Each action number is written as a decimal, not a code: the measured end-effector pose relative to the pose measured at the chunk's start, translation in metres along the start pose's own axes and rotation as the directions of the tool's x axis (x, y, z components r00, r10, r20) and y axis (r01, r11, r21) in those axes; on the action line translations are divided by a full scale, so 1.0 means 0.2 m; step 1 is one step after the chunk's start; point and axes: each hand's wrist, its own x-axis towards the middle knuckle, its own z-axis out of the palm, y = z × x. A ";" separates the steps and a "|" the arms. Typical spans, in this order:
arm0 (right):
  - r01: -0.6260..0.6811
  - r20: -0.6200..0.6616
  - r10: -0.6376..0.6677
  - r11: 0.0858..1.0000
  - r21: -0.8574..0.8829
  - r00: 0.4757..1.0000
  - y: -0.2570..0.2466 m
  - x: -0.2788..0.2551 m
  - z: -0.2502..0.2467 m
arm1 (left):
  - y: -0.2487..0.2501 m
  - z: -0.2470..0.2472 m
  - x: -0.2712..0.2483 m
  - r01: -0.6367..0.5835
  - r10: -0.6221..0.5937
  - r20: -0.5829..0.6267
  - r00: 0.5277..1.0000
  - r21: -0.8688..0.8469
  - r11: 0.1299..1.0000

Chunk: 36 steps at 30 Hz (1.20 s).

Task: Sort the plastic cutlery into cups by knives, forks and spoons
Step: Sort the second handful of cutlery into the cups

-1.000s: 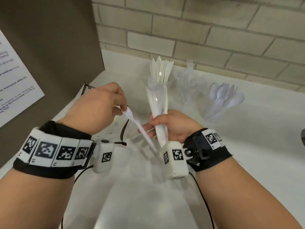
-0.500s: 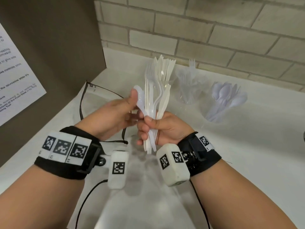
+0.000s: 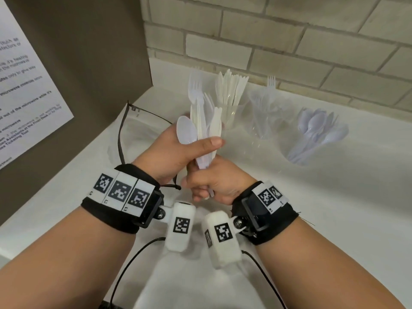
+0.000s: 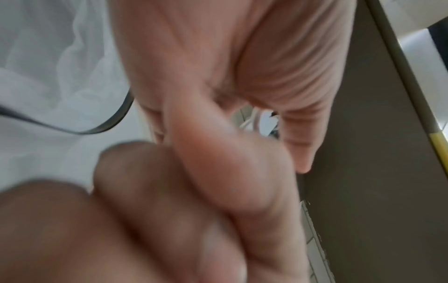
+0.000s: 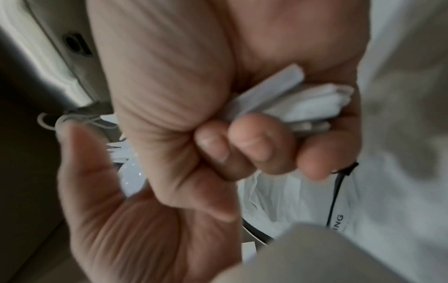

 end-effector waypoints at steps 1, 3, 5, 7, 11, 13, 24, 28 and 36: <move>-0.015 0.006 0.015 1.000 -0.004 1.000 0.01 0.00 -0.01 | 0.00 -0.03 0.01 -0.086 0.083 -0.036 0.996 -0.090 0.992; -0.050 0.039 0.051 0.998 -0.026 0.998 0.03 -0.01 -0.02 | 0.04 -0.07 0.03 -0.263 0.250 -0.103 0.963 -0.146 0.954; -0.087 0.074 0.089 0.996 -0.036 0.993 0.06 -0.01 -0.02 | 0.07 -0.08 0.05 -0.375 0.374 -0.136 0.917 0.016 0.927; -0.114 0.083 0.116 0.993 -0.032 0.990 0.07 0.00 -0.03 | 0.09 -0.07 0.07 -0.371 0.399 -0.152 0.904 0.184 0.910; -0.076 0.078 0.078 0.997 -0.018 0.994 0.04 0.01 -0.06 | 0.07 -0.07 0.07 -0.255 0.291 -0.042 0.956 0.375 0.891; -0.068 0.075 0.070 0.997 -0.025 0.995 0.03 0.01 -0.09 | 0.06 -0.08 0.07 -0.243 0.234 0.071 0.970 0.382 0.892; -0.049 0.045 0.047 0.998 0.045 0.998 -0.03 0.03 -0.13 | 0.00 -0.09 0.15 -0.277 0.273 0.055 0.961 0.281 0.919; 0.035 -0.023 -0.031 0.980 0.196 0.999 -0.10 0.03 -0.18 | -0.02 -0.12 0.16 -0.076 0.070 0.106 0.992 0.045 0.996; 0.021 0.050 -0.020 1.000 -0.015 0.999 -0.15 0.06 -0.12 | 0.01 0.02 0.17 0.099 -0.105 0.200 0.974 0.041 0.994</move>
